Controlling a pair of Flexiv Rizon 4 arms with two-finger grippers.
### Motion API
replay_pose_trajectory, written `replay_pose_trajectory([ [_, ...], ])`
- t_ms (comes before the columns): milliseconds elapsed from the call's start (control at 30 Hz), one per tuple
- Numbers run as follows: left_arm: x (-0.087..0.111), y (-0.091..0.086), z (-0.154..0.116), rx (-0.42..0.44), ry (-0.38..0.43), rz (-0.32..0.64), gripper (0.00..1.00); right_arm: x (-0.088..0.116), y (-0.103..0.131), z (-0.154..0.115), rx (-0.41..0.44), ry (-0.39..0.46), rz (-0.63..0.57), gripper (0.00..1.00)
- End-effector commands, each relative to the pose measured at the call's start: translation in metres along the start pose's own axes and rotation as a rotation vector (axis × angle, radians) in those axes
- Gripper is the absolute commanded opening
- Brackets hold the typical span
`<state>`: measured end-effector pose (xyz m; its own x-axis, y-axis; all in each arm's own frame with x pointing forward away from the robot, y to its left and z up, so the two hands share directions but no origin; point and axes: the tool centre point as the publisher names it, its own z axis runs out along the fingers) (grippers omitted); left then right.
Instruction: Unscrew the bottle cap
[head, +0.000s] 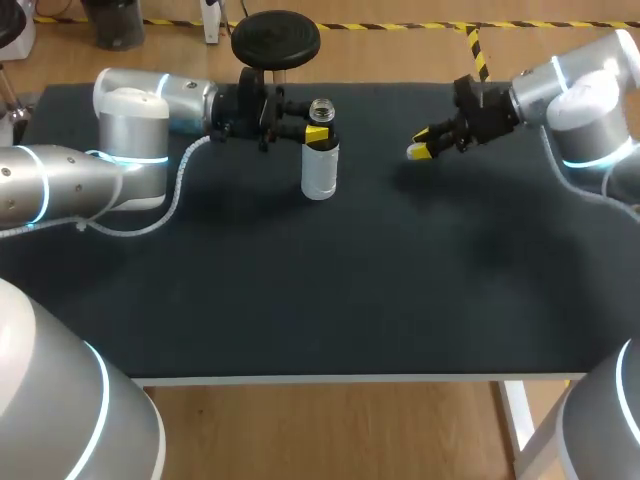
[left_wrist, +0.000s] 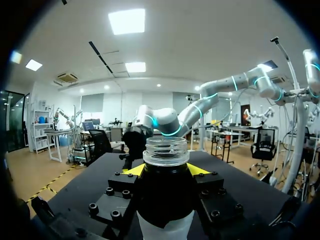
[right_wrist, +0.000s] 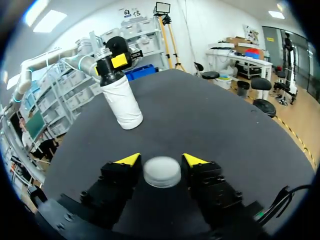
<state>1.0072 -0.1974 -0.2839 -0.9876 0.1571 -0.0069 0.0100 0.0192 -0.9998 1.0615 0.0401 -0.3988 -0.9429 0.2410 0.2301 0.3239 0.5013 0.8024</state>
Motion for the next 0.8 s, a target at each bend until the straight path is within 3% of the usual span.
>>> replay_pose_trajectory([
  [33,-0.0024,0.0011,-0.0004,0.002,0.006,0.0,0.0,0.0066,-0.0002,-0.0014,0.001,-0.305,0.006,1.0],
  [567,-0.0024,0.0011,-0.0004,0.002,0.006,0.0,0.0,0.0081,0.0074,-0.0063,-0.051,-0.322,0.02,1.0],
  [600,-0.0024,0.0011,-0.0004,0.002,0.006,0.0,0.2,0.0081,0.0074,-0.0063,-0.051,-0.322,0.02,1.0],
  [633,-0.0024,0.0011,-0.0004,0.002,0.006,0.0,0.53,0.0081,0.0074,-0.0063,-0.051,-0.322,0.02,1.0],
  [667,-0.0024,0.0011,-0.0004,0.002,0.006,0.0,1.0,0.0081,0.0074,-0.0063,-0.051,-0.322,0.02,1.0],
  [800,-0.0024,0.0011,-0.0004,0.002,0.006,0.0,1.0,0.0081,0.0074,-0.0063,-0.051,-0.322,0.02,1.0],
])
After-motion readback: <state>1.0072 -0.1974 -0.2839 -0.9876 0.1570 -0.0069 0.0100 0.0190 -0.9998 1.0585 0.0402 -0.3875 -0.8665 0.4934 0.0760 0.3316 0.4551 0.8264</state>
